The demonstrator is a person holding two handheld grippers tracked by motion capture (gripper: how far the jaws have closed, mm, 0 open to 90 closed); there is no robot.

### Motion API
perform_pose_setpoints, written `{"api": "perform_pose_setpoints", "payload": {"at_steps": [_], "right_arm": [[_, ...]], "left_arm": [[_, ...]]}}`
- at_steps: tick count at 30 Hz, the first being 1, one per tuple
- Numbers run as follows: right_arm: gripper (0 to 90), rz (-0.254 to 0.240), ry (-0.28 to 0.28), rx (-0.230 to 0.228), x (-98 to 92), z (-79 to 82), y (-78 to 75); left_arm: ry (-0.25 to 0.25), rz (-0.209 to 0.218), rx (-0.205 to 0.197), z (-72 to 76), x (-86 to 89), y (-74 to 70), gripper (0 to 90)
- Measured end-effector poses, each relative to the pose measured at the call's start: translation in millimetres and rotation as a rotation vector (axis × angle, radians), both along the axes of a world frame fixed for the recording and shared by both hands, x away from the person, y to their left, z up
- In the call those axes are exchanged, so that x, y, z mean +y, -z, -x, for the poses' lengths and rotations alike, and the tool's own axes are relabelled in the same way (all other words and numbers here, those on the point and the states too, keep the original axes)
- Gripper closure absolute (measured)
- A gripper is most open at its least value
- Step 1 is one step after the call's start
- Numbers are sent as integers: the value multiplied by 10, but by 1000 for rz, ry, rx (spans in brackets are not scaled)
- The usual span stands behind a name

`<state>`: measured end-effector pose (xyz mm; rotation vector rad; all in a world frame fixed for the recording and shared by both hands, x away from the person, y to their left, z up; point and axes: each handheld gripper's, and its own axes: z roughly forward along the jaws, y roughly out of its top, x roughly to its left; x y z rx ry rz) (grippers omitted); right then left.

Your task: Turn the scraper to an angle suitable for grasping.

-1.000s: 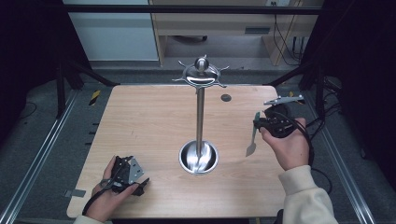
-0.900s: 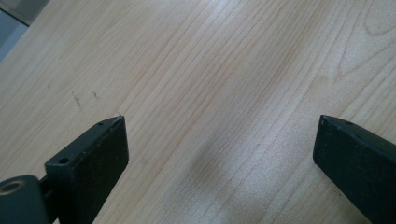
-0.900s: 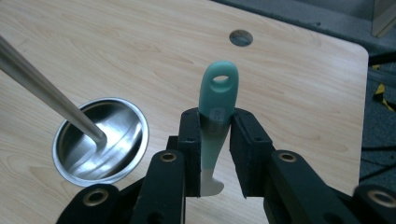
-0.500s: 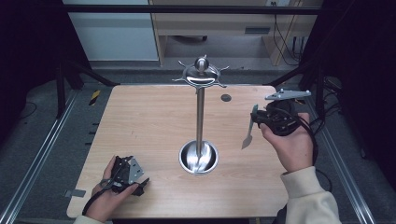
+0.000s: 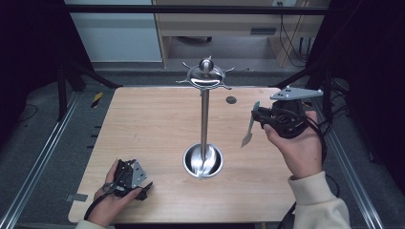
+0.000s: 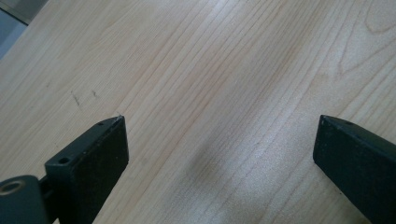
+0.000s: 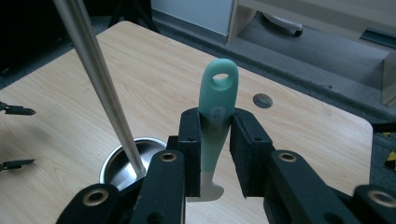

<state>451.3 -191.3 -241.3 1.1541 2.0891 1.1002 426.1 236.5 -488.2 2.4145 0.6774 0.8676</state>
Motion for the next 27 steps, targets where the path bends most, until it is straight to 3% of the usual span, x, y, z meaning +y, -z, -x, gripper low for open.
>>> {"api": "perform_pose_setpoints", "payload": {"at_steps": [11, 27], "right_arm": [[746, -6, -37, -49, 71, 87, -163], [746, -38, -85, -86, 125, 172, -307]], "left_arm": [[2, -2, 4, -2, 3, 4, 32], [1, -3, 4, -3, 3, 6, 32]]}}
